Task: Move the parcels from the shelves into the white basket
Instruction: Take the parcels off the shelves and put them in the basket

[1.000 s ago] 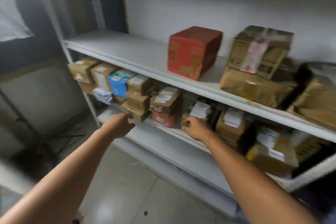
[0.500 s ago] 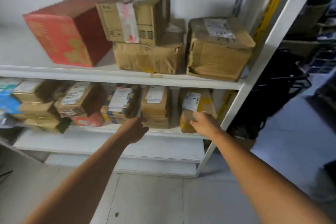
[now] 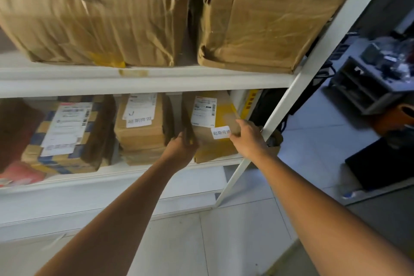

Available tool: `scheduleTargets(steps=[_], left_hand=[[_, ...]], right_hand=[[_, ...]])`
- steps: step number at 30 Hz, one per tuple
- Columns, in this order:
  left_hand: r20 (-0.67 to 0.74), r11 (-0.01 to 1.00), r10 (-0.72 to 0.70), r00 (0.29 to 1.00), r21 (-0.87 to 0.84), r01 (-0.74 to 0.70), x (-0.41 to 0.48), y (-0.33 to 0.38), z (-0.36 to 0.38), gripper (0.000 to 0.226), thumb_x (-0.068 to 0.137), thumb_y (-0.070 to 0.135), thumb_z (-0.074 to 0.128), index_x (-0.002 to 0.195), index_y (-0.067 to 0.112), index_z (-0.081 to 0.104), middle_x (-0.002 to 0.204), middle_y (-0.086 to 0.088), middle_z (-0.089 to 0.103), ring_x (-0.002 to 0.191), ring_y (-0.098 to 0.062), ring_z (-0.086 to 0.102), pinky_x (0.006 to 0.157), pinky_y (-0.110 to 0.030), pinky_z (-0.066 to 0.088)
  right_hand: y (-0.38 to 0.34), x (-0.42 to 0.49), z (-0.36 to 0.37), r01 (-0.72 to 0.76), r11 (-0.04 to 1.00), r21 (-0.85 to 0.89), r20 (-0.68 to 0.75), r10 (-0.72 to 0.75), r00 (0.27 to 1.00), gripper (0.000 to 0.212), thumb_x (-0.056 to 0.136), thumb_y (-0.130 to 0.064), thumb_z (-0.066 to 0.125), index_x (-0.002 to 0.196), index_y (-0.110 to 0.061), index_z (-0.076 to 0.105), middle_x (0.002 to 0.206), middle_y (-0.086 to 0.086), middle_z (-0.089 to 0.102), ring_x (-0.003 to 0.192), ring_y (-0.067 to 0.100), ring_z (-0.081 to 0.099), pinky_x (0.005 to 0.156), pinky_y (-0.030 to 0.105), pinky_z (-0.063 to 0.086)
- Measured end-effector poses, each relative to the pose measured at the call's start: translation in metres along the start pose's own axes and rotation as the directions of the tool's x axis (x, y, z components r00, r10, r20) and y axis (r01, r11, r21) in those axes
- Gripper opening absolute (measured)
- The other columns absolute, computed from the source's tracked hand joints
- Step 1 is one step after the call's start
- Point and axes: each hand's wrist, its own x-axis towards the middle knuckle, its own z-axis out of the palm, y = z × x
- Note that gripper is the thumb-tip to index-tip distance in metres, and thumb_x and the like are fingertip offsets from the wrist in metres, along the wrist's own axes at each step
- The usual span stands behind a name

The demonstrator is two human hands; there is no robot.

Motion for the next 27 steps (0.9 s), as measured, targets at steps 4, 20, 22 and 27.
scheduleTargets(steps=[4,20,22,27], left_hand=[[0.091,0.964,-0.045,0.995,-0.256,0.068,0.027,0.002,0.019,0.07,0.089,0.057,0.052,0.145,0.02,0.034,0.133,-0.004,0.056,0.107,-0.025,0.058,0.086,-0.032,0.049],[0.142,0.662,-0.118,0.983,-0.726,0.185,-0.029,-0.016,0.023,0.065,0.086,0.032,0.067,0.142,0.026,0.035,0.129,0.001,0.057,0.107,-0.016,0.061,0.085,-0.034,0.057],[0.139,0.638,-0.114,0.984,-0.749,0.18,-0.045,-0.015,0.02,0.069,0.087,0.025,0.067,0.146,0.026,0.032,0.132,0.0,0.056,0.109,-0.017,0.061,0.081,-0.031,0.058],[0.121,0.647,-0.104,0.987,-0.746,0.159,-0.098,-0.018,0.019,0.072,0.086,0.017,0.069,0.147,0.024,0.031,0.133,-0.002,0.056,0.115,-0.02,0.06,0.093,-0.04,0.054]], right_hand=[[0.003,0.017,0.012,-0.068,0.991,0.115,0.028,0.065,0.998,0.063,0.096,-0.028,0.057,0.152,-0.021,0.027,0.141,0.01,0.048,0.124,0.029,0.052,0.097,0.038,0.05],[0.016,-0.041,0.039,-0.153,0.894,0.422,0.056,0.143,0.988,0.057,0.093,-0.038,0.061,0.142,-0.026,0.034,0.134,0.002,0.052,0.101,0.011,0.05,0.064,0.01,0.043],[0.014,-0.055,0.038,-0.162,0.862,0.48,0.064,0.15,0.987,0.058,0.092,-0.036,0.063,0.143,-0.027,0.035,0.135,0.0,0.053,0.103,0.012,0.051,0.074,0.016,0.045],[0.016,-0.102,0.039,-0.184,0.812,0.554,0.098,0.156,0.983,0.06,0.09,-0.031,0.068,0.144,-0.022,0.043,0.135,0.0,0.056,0.124,0.023,0.053,0.097,0.037,0.049]])
